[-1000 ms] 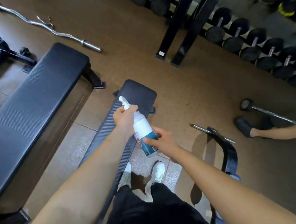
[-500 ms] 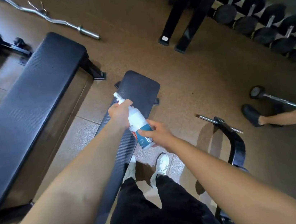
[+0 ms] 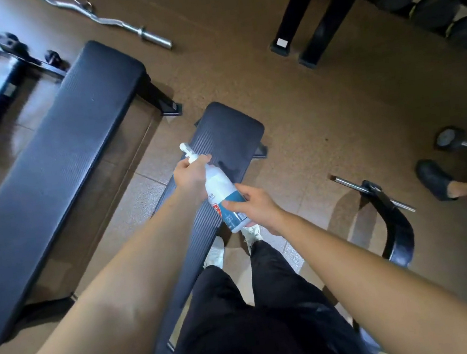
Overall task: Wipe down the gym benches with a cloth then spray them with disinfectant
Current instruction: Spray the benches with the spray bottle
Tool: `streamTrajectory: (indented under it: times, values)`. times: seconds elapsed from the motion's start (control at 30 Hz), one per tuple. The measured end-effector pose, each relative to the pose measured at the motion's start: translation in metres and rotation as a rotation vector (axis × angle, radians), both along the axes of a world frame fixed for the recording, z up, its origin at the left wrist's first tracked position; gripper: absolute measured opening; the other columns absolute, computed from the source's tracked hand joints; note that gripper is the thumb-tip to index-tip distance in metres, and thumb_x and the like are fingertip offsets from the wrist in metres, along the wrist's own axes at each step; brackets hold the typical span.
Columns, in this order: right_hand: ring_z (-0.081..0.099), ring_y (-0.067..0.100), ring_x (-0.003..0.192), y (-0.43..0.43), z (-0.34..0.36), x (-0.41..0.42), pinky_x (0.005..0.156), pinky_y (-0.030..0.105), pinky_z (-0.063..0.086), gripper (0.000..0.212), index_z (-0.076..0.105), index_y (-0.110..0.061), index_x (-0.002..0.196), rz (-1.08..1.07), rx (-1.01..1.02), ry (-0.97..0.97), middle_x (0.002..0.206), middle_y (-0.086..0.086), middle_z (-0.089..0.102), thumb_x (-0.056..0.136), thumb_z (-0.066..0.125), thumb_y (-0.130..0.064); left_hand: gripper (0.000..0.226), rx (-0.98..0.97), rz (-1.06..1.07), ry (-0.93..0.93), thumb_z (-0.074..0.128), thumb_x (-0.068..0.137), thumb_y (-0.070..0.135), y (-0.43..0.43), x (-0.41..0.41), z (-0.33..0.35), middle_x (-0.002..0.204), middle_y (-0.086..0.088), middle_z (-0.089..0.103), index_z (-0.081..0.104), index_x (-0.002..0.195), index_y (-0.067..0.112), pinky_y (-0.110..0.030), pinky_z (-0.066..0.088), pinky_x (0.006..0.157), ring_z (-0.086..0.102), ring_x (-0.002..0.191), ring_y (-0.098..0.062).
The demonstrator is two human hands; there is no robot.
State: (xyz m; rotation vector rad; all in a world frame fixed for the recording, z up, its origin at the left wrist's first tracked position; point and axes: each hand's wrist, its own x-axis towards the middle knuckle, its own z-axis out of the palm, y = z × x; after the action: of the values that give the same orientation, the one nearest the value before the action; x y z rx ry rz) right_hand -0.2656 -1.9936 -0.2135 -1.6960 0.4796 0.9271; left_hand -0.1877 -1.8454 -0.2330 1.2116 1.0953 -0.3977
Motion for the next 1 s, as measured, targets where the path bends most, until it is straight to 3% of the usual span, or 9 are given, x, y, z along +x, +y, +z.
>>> streamTrajectory:
  times: [0.13, 0.27, 0.47, 0.7, 0.77, 0.87, 1.0]
  values:
    - [0.067, 0.019, 0.109, -0.005, -0.006, -0.001, 0.09, 0.048, 0.06, 0.048, 0.06, -0.029, 0.134, 0.124, 0.06, -0.003, 0.124, -0.002, 0.068, 0.09, 0.075, -0.035, 0.02, 0.031, 0.126, 0.06, 0.074, 0.09, 0.011, 0.005, -0.019, -0.002, 0.092, -0.016, 0.062, 0.055, 0.095, 0.015, -0.045, 0.059, 0.08, 0.065, 0.082, -0.031]
    - [0.066, 0.018, 0.112, 0.001, -0.012, -0.017, 0.093, 0.037, 0.059, 0.049, 0.059, -0.022, 0.136, 0.201, 0.118, -0.012, 0.128, 0.001, 0.067, 0.091, 0.075, -0.028, 0.017, 0.051, 0.245, 0.067, 0.071, 0.09, 0.006, 0.013, -0.045, 0.002, 0.083, -0.015, 0.059, 0.054, 0.09, 0.011, -0.04, 0.056, 0.07, 0.061, 0.069, -0.027]
    - [0.063, 0.013, 0.114, 0.014, -0.017, -0.05, 0.095, 0.04, 0.058, 0.063, 0.05, -0.029, 0.146, 0.316, 0.161, -0.006, 0.129, -0.008, 0.063, 0.089, 0.076, -0.038, 0.032, 0.033, 0.335, -0.015, 0.078, 0.088, 0.008, 0.034, -0.097, 0.008, 0.091, -0.016, 0.064, 0.061, 0.115, 0.006, -0.037, 0.06, 0.066, 0.065, 0.069, -0.023]
    - [0.064, 0.006, 0.107, 0.043, -0.007, -0.121, 0.089, 0.029, 0.058, 0.055, 0.054, -0.032, 0.139, 0.396, 0.156, -0.033, 0.119, -0.014, 0.064, 0.089, 0.076, -0.034, 0.016, 0.002, 0.448, -0.004, 0.073, 0.089, 0.003, 0.065, -0.175, 0.011, 0.078, -0.012, 0.062, 0.06, 0.099, 0.008, -0.032, 0.055, 0.06, 0.061, 0.062, -0.021]
    - [0.063, 0.008, 0.109, 0.056, -0.003, -0.146, 0.089, 0.028, 0.057, 0.055, 0.053, -0.031, 0.141, 0.406, 0.138, -0.04, 0.12, -0.014, 0.063, 0.091, 0.075, -0.034, 0.017, -0.014, 0.441, -0.035, 0.073, 0.09, 0.004, 0.078, -0.206, 0.008, 0.08, -0.011, 0.063, 0.061, 0.101, 0.008, -0.033, 0.056, 0.063, 0.062, 0.064, -0.021]
    - [0.062, 0.014, 0.117, 0.083, -0.001, -0.193, 0.096, 0.037, 0.058, 0.057, 0.053, -0.028, 0.142, 0.422, 0.105, -0.031, 0.131, -0.007, 0.063, 0.091, 0.075, -0.038, 0.024, -0.047, 0.411, -0.082, 0.075, 0.091, 0.008, 0.104, -0.255, 0.004, 0.085, -0.011, 0.065, 0.062, 0.111, 0.009, -0.036, 0.057, 0.069, 0.063, 0.072, -0.022]
    - [0.067, 0.014, 0.112, 0.12, 0.004, -0.262, 0.088, 0.029, 0.06, 0.056, 0.058, -0.024, 0.14, 0.382, 0.103, -0.019, 0.126, -0.004, 0.069, 0.088, 0.078, -0.031, 0.019, -0.06, 0.455, -0.026, 0.077, 0.087, 0.009, 0.14, -0.319, -0.006, 0.088, -0.014, 0.064, 0.062, 0.097, 0.013, -0.04, 0.055, 0.075, 0.063, 0.074, -0.024]
